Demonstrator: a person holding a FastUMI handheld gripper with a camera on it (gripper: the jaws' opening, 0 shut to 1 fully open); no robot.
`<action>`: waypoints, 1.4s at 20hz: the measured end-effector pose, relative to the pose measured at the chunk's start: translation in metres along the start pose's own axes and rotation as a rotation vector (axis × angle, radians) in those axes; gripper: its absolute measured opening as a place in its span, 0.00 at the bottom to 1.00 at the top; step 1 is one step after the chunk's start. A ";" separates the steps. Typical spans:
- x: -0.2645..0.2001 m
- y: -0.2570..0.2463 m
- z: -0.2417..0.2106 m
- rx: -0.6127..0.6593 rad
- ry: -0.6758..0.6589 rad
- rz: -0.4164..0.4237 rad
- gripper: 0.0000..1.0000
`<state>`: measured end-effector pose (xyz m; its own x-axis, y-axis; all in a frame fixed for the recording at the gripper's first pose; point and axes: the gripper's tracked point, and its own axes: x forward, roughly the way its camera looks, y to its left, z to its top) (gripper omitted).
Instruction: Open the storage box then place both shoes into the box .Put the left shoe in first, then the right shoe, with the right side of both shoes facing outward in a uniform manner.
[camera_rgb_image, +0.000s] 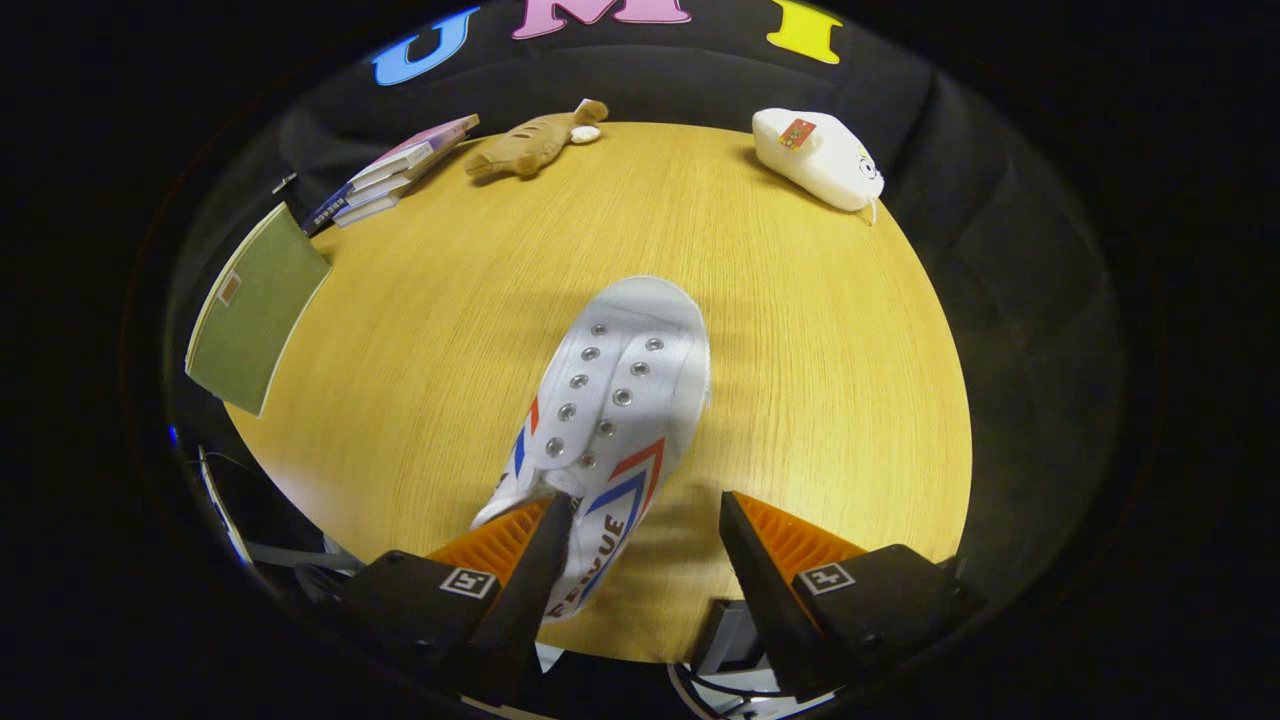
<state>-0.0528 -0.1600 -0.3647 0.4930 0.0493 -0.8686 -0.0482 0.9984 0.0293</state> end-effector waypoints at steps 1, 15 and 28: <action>0.003 0.003 0.003 0.007 -0.013 0.011 0.90; 0.006 0.004 0.000 0.175 0.032 0.032 0.10; -0.075 0.107 0.066 0.269 -0.050 0.072 0.07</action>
<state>-0.0379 -0.0554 -0.2639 0.5394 0.1153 -0.8342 0.1443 0.9633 0.2264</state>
